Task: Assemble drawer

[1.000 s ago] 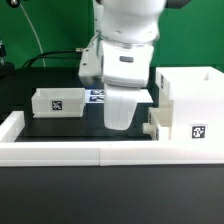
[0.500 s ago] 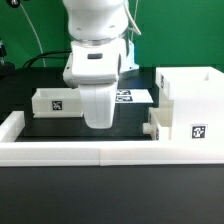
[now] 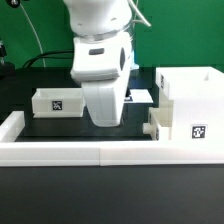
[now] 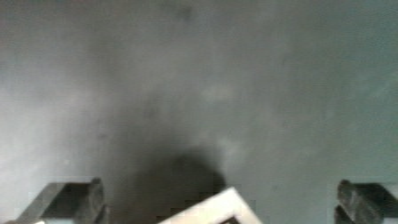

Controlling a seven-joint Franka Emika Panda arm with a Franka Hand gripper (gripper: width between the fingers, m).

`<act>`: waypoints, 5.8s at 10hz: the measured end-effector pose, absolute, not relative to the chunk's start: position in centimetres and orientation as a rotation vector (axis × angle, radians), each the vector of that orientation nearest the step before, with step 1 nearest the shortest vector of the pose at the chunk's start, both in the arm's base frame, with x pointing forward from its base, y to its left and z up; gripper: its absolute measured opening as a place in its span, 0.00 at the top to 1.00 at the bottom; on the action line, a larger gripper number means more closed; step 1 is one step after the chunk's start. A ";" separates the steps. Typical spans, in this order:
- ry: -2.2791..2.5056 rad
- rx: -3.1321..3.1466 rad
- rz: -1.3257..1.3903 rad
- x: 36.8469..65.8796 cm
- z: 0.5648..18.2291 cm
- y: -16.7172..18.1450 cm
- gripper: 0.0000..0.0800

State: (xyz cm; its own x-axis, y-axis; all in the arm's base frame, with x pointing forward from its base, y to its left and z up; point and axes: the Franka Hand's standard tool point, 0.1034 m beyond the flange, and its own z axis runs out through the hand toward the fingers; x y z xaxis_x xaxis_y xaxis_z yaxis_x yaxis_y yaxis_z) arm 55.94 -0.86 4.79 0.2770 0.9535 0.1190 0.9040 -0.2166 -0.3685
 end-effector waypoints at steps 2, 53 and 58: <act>-1.664 -2.200 0.190 56.0 4.9 0.2 0.19; -1.637 -2.242 0.155 53.7 5.6 -3.4 0.19; -1.602 -2.307 0.136 51.0 7.7 -5.2 0.19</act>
Offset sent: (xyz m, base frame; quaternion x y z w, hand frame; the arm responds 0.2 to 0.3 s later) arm 0.0065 0.0256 0.0047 0.0122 -0.0103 0.0178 0.9997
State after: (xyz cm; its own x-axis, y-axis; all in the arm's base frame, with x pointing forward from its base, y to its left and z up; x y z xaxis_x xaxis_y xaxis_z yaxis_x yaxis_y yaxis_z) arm 51.05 -5.15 7.69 0.3638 0.9253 0.1071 0.8941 -0.3146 -0.3188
